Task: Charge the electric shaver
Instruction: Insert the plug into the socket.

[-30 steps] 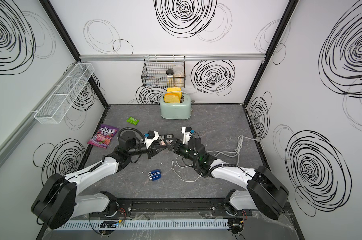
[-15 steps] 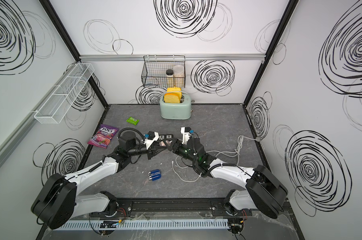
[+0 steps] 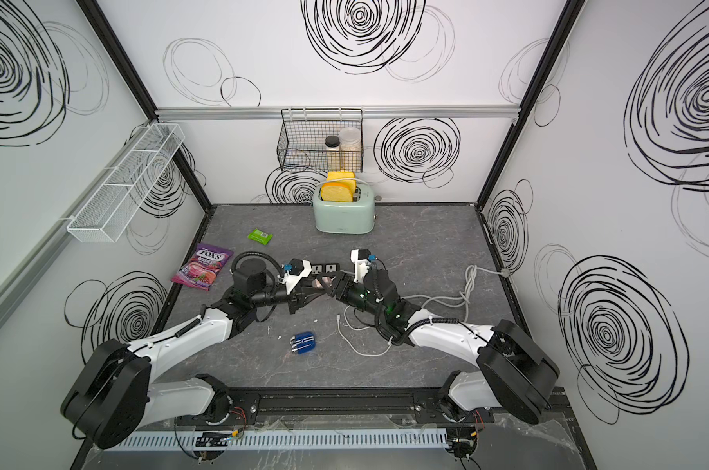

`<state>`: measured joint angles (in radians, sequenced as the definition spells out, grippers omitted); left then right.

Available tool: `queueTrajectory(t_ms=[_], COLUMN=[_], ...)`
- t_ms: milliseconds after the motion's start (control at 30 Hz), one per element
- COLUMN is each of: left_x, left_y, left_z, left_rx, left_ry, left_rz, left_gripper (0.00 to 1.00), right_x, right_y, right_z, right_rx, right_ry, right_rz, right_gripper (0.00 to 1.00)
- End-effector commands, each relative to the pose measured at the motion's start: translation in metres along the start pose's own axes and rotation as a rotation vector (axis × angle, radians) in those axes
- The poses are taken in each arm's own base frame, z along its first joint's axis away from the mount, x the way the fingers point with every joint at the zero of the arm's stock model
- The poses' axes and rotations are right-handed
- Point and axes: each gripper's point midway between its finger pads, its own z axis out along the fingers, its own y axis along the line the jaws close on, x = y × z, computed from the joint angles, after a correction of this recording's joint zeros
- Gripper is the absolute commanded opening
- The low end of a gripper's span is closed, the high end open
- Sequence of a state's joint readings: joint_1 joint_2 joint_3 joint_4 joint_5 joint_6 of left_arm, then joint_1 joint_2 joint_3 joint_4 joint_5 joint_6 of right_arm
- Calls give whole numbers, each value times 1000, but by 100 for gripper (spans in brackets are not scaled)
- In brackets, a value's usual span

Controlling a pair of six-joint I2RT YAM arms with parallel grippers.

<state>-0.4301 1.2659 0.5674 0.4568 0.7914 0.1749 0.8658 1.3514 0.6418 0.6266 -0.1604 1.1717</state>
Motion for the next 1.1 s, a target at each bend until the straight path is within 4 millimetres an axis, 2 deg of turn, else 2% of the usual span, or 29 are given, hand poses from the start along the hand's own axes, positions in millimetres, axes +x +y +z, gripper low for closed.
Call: queueTrajectory(t_ms=[0, 167, 300, 600, 667, 733, 833, 867, 933, 967, 1067], left_x=[-9, -7, -8, -7, -7, -7, -3, -3, 0, -1, 0], left_y=[-2, 0, 0, 2, 3, 5, 10, 10, 13, 13, 20], left_z=[-4, -4, -5, -5, -5, -6, -10, -12, -21, -25, -41], left_rx=[5, -1, -3, -10, -10, -21, -57, -69, -127, -150, -241], left_ry=[-32, -30, -33, -31, -32, -29, -12, -11, -14, -17, -11], left_rz=[38, 23, 24, 13, 7, 3, -9, 1, 20, 35, 52], left_gripper=[0, 0, 0, 0, 0, 1, 34, 39, 56, 72, 80], right_x=[0, 3, 5, 6, 5, 3, -6, -11, -22, -25, -36], right_y=[11, 7, 4, 4, 3, 2, -1, -3, -12, -17, -35], right_z=[4, 5, 5, 6, 6, 5, 4, 4, 4, 5, 11], right_rx=[-18, -6, 5, 5, 5, 7, 20, 33, 75, 100, 211], right_ry=[14, 31, 36, 43, 39, 30, -6, -23, -55, -63, -92], right_rz=[17, 20, 18, 14, 14, 9, -41, -64, -105, -137, -258], right_gripper=[57, 67, 67, 47, 40, 28, 7, 1, 0, 0, 0])
